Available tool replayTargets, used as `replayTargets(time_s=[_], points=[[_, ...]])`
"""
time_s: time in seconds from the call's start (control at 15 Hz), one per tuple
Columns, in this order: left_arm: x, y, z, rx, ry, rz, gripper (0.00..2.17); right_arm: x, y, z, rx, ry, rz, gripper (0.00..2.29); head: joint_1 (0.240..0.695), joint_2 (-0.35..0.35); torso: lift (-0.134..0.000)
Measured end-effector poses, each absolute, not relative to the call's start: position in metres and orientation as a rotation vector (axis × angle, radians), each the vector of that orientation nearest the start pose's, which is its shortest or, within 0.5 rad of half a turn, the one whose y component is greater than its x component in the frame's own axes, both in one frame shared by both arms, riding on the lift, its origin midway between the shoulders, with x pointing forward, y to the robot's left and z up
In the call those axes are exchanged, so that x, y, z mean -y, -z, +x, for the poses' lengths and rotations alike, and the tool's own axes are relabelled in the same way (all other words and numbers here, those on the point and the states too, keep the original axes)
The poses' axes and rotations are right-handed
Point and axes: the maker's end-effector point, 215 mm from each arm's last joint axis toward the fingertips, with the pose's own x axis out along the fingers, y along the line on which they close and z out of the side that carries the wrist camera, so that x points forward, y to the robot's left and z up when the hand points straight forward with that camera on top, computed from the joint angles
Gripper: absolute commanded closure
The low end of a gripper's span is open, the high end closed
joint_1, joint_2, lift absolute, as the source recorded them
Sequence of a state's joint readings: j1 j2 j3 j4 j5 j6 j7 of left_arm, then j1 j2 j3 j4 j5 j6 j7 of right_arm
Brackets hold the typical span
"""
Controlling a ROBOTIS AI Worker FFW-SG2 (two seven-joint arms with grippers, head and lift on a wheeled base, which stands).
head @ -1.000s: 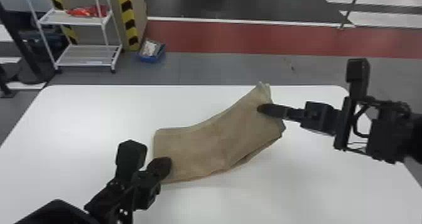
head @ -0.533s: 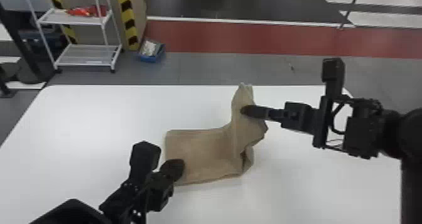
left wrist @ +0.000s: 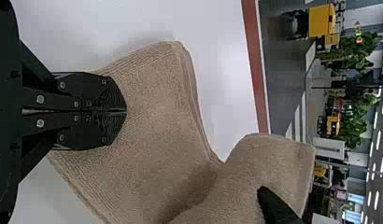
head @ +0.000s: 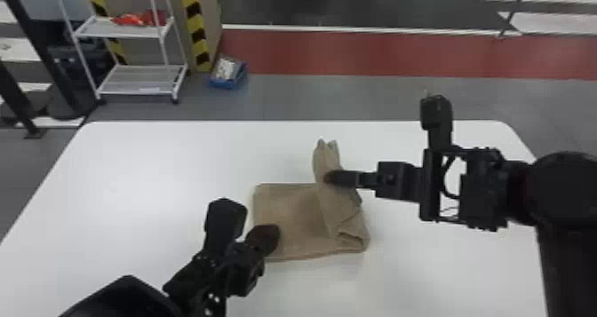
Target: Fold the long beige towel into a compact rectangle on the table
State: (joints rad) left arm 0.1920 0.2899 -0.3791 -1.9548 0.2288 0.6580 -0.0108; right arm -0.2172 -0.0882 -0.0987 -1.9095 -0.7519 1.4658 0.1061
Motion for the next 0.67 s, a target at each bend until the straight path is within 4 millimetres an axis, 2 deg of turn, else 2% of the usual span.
replayTargets(time_s=[0.53,0.67], points=[[-0.071,0.470,0.439,-0.551,0.470,0.080,1.92,0.048,0.377,0.494,-0.900,-0.632,0.369,1.16,0.695,0.025,-0.124],[-0.071,0.470,0.439,-0.548,0.469,0.078,1.92,0.038,0.381,0.493,-0.905,-0.637,0.359,0.89,0.695,0.036,-0.124]])
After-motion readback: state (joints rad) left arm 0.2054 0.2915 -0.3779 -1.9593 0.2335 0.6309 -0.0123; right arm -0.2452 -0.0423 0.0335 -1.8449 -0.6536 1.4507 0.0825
